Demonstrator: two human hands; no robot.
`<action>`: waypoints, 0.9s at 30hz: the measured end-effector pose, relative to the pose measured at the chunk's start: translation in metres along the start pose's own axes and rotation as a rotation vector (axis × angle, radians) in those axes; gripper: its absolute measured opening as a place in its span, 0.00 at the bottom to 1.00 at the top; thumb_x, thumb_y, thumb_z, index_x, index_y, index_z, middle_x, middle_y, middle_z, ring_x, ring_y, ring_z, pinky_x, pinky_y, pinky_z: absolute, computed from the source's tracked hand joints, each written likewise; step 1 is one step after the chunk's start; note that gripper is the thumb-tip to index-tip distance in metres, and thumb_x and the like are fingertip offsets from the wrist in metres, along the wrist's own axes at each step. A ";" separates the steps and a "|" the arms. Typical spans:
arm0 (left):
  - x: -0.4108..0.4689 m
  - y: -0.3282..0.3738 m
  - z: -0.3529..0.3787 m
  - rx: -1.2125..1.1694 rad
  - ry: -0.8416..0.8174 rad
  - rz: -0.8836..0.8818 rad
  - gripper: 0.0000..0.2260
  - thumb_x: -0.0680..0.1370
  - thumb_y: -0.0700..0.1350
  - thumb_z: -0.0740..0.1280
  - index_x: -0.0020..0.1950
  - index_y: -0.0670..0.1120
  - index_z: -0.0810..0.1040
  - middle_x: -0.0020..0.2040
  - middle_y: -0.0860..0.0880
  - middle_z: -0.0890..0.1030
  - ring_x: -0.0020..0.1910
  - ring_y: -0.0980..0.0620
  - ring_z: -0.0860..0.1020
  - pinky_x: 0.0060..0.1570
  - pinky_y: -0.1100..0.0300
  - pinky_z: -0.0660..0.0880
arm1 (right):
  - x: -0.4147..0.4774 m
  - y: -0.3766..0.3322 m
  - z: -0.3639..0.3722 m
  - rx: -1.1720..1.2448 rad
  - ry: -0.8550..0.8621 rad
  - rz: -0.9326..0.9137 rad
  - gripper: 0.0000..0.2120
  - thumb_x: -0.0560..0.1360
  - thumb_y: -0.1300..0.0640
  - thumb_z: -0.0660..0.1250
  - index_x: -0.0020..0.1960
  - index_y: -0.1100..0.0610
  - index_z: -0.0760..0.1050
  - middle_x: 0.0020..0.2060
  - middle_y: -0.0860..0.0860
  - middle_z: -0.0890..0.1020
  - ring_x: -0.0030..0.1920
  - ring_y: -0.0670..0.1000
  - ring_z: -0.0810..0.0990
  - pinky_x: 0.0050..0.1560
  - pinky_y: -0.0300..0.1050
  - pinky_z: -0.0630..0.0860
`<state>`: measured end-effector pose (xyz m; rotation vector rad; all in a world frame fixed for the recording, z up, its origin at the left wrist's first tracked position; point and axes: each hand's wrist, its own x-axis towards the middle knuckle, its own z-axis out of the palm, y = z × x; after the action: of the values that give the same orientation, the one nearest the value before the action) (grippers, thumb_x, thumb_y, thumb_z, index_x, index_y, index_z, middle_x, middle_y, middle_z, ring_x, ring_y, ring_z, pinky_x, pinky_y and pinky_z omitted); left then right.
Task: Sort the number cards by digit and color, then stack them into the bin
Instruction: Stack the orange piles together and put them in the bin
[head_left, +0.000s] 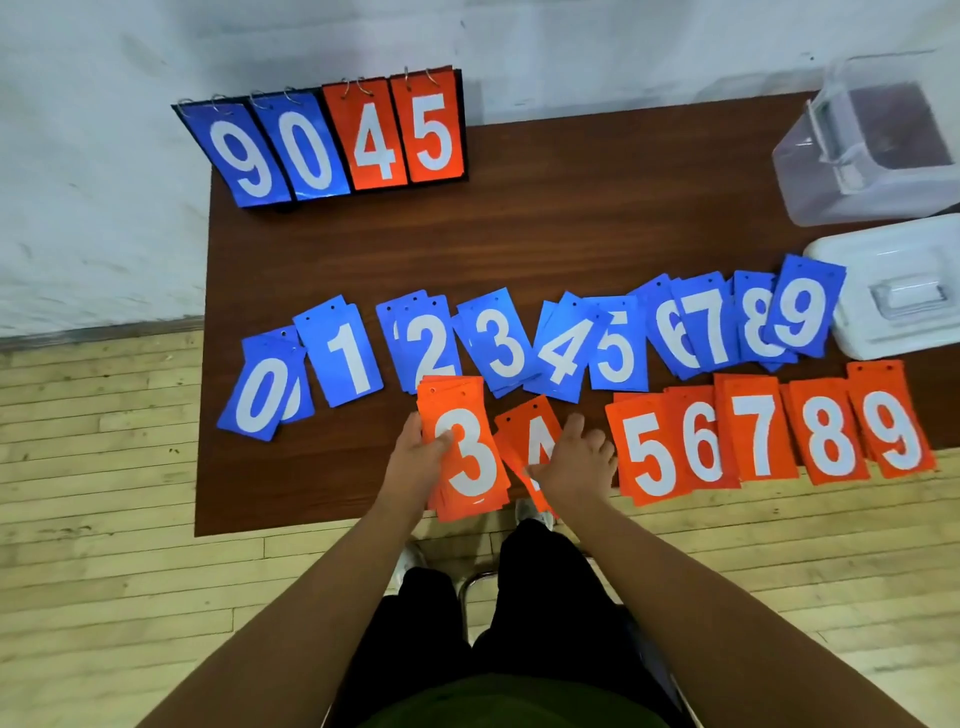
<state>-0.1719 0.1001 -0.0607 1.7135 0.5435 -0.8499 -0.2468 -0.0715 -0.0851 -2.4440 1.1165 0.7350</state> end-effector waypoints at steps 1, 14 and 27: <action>-0.001 -0.001 0.000 -0.001 0.003 -0.004 0.13 0.78 0.48 0.69 0.61 0.52 0.73 0.58 0.47 0.81 0.53 0.43 0.81 0.53 0.41 0.80 | 0.001 -0.001 0.001 0.003 -0.029 0.011 0.35 0.70 0.42 0.73 0.68 0.56 0.62 0.64 0.58 0.70 0.67 0.61 0.69 0.67 0.55 0.66; -0.009 0.022 0.023 0.020 -0.024 0.063 0.20 0.80 0.48 0.67 0.71 0.52 0.68 0.63 0.48 0.78 0.56 0.45 0.80 0.53 0.44 0.80 | -0.005 0.028 -0.065 0.983 -0.259 -0.022 0.21 0.76 0.49 0.69 0.67 0.51 0.72 0.59 0.49 0.81 0.58 0.54 0.80 0.59 0.59 0.78; -0.030 0.053 0.111 -0.045 -0.298 0.087 0.16 0.79 0.53 0.66 0.66 0.55 0.72 0.60 0.50 0.80 0.56 0.47 0.81 0.53 0.43 0.80 | -0.004 0.030 -0.075 0.694 0.073 -0.149 0.26 0.77 0.44 0.65 0.71 0.51 0.65 0.66 0.48 0.72 0.65 0.50 0.73 0.63 0.50 0.75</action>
<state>-0.1829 -0.0192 -0.0212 1.5230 0.2828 -1.0007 -0.2489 -0.1258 -0.0258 -1.9334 0.9859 0.1614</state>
